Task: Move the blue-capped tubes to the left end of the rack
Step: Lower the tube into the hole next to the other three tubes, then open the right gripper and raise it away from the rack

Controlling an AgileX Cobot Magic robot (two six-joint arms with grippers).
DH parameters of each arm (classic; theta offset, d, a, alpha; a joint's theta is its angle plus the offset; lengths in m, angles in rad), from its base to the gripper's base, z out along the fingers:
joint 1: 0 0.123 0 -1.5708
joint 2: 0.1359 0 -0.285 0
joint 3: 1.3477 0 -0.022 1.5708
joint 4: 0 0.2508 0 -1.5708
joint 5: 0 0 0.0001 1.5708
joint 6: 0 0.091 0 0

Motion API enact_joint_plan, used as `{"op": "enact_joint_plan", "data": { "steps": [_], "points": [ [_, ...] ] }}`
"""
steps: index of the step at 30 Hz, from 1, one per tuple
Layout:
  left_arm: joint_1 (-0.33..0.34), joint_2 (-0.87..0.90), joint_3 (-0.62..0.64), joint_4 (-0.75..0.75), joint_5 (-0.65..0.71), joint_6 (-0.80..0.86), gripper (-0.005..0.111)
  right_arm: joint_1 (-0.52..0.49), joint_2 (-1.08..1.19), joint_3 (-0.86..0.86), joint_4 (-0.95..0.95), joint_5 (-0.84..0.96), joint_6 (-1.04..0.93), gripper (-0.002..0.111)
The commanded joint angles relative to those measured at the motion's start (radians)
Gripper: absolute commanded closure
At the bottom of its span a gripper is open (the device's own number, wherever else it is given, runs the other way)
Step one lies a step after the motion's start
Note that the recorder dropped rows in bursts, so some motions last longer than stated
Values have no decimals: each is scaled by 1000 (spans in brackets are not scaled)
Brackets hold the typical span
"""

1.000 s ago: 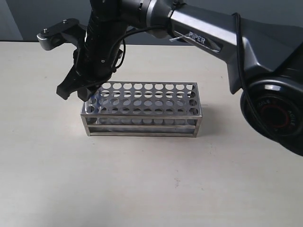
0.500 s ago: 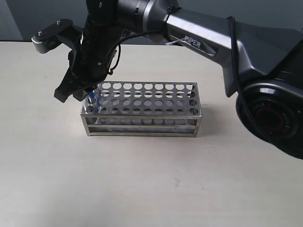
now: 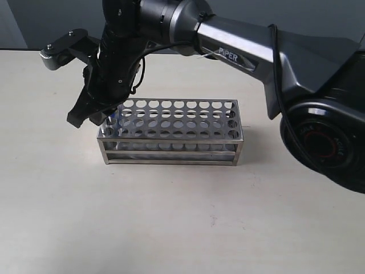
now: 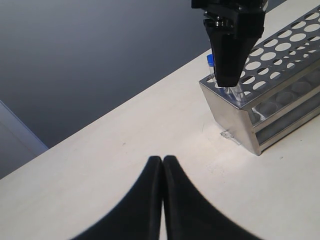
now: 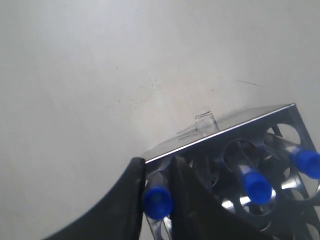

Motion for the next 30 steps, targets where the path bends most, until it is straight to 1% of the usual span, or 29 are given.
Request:
{"op": "enact_joint_plan", "data": {
  "steps": [1,2,5,6,7,9,14,28,30],
  "points": [
    [-4,3,-5,0,-8,-5,106,16,5,3,27,44,22,95],
    [-4,3,-5,0,-8,-5,106,16,5,3,27,48,22,90],
    [-4,3,-5,0,-8,-5,106,16,5,3,24,62,54,71],
    [-4,3,-5,0,-8,-5,106,16,1,3,24,69,61,67],
    [-4,3,-5,0,-8,-5,106,16,-1,3,23,79,72,65],
    [-4,3,-5,0,-8,-5,106,16,-7,3,22,96,83,65],
    [-4,3,-5,0,-8,-5,106,16,-47,3,9,112,109,70],
    [-4,3,-5,0,-8,-5,106,16,-194,6,-108,112,170,71],
    [-4,3,-5,0,-8,-5,106,16,-220,6,-114,112,172,73]
  ]
}}
